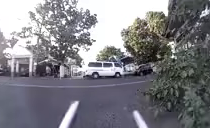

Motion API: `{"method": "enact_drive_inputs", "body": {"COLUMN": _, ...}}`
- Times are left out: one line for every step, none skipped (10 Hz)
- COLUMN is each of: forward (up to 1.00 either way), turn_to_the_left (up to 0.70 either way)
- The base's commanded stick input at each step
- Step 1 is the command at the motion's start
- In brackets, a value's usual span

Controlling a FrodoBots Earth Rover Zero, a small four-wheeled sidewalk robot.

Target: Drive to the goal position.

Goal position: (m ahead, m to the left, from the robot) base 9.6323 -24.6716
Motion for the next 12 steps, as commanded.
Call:
{"method": "enact_drive_inputs", "body": {"forward": 0.70, "turn_to_the_left": 0.00}}
{"method": "enact_drive_inputs", "body": {"forward": 0.70, "turn_to_the_left": 0.00}}
{"method": "enact_drive_inputs", "body": {"forward": 0.70, "turn_to_the_left": 0.00}}
{"method": "enact_drive_inputs", "body": {"forward": 0.70, "turn_to_the_left": 0.00}}
{"method": "enact_drive_inputs", "body": {"forward": 0.70, "turn_to_the_left": 0.00}}
{"method": "enact_drive_inputs", "body": {"forward": 0.70, "turn_to_the_left": 0.00}}
{"method": "enact_drive_inputs", "body": {"forward": 0.70, "turn_to_the_left": 0.00}}
{"method": "enact_drive_inputs", "body": {"forward": 0.70, "turn_to_the_left": -0.11}}
{"method": "enact_drive_inputs", "body": {"forward": 0.70, "turn_to_the_left": -0.30}}
{"method": "enact_drive_inputs", "body": {"forward": 0.70, "turn_to_the_left": -0.35}}
{"method": "enact_drive_inputs", "body": {"forward": 0.70, "turn_to_the_left": -0.35}}
{"method": "enact_drive_inputs", "body": {"forward": 0.70, "turn_to_the_left": -0.35}}
